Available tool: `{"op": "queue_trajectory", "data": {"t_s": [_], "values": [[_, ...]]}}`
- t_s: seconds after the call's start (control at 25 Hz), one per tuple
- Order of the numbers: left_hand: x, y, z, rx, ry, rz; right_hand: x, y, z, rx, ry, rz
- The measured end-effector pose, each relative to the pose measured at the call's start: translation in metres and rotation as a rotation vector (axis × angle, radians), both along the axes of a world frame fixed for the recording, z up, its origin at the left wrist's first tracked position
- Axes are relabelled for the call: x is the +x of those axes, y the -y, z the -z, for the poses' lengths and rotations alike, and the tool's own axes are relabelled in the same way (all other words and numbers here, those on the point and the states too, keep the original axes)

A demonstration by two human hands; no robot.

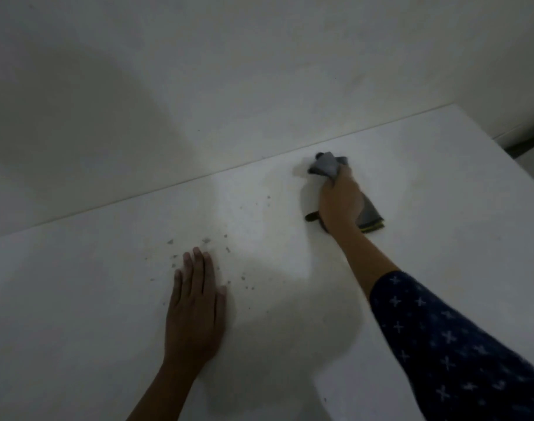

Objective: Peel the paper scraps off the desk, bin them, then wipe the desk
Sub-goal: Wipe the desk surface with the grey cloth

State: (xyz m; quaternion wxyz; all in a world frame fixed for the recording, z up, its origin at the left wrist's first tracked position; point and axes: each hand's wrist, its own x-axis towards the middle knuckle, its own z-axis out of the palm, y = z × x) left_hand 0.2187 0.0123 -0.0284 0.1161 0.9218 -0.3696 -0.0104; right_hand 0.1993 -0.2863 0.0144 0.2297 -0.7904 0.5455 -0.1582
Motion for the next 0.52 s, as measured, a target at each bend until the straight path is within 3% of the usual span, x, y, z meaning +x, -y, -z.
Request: {"op": "queue_trajectory", "data": {"t_s": [0.16,0.24,0.36,0.52], "values": [[0.0,-0.002,0.0,0.005,-0.017,0.002,0.065,-0.129,-0.003,-0.031,-0.147,-0.752],[-0.001,-0.002,-0.001,0.008,-0.014,-0.001,0.081,-0.143,0.017,-0.113,-0.204,-0.958],[0.0,-0.001,0.0,-0.011,-0.017,0.004,0.073,-0.071,0.032,-0.181,-0.169,-0.696],[0.0,-0.001,-0.003,-0.043,-0.007,0.005,0.016,0.048,0.02,-0.142,-0.293,-0.237]]}}
